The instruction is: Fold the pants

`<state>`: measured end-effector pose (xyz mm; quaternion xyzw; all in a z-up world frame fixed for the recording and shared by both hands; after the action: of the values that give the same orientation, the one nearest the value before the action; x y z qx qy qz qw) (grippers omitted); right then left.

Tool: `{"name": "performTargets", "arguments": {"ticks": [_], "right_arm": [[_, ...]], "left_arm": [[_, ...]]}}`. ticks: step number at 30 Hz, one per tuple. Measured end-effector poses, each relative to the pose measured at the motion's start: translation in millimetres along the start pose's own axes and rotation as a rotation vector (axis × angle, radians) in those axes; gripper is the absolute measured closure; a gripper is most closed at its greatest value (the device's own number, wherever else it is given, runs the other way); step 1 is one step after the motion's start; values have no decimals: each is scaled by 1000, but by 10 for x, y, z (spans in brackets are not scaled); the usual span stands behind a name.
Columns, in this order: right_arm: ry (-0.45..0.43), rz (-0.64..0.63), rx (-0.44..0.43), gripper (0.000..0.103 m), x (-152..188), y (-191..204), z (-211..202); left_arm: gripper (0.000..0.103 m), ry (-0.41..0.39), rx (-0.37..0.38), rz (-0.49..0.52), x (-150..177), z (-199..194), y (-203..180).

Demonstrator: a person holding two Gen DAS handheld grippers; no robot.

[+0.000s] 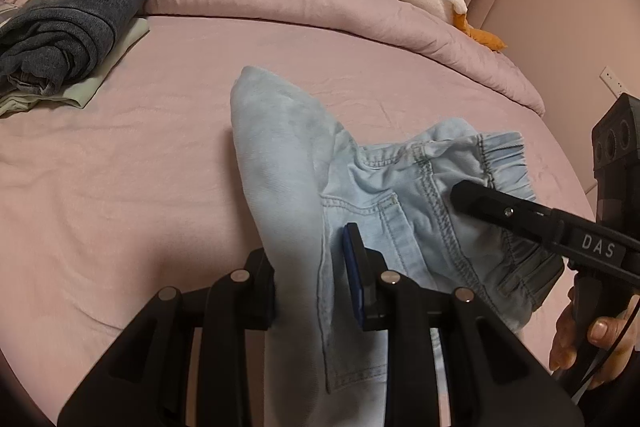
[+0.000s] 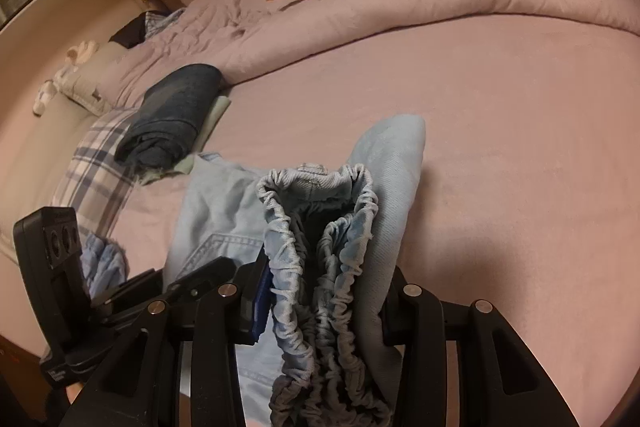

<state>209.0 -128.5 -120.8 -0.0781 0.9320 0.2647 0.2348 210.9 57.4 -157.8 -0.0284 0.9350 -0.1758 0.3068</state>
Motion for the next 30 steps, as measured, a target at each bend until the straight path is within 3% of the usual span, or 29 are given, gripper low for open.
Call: {"name": "performTargets", "arguments": {"ticks": [7,12,14,19,30], "right_arm": [[12,57,10,60,25,-156,44],[19,96,38,53,50,-318,74],[25,110,53,51,68,-389,96],[31,81,123,30,96,-528,144],[-6,-4,140,29,152,-393,-145]], "left_arm": [[72,26,-25,8,66,57,112],[69,38,-47,23,103,85,160],[65,43,-67,33,121,110,187],[40,52,-118,33,190,167,331],[39,52,-133,42,462,-167,326]]}}
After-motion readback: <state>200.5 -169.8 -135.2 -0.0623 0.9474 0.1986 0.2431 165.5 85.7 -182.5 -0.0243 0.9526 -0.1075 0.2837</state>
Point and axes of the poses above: each gripper's, at about its wrist camera, not at the fingertips, and z roughly the way its jaws point, y to its left, x to its underside, the point moved 8 cm from there along z, roughly the way its jaws point, and after that the axes turned 3 degrees about x, right-handed, at the moved point
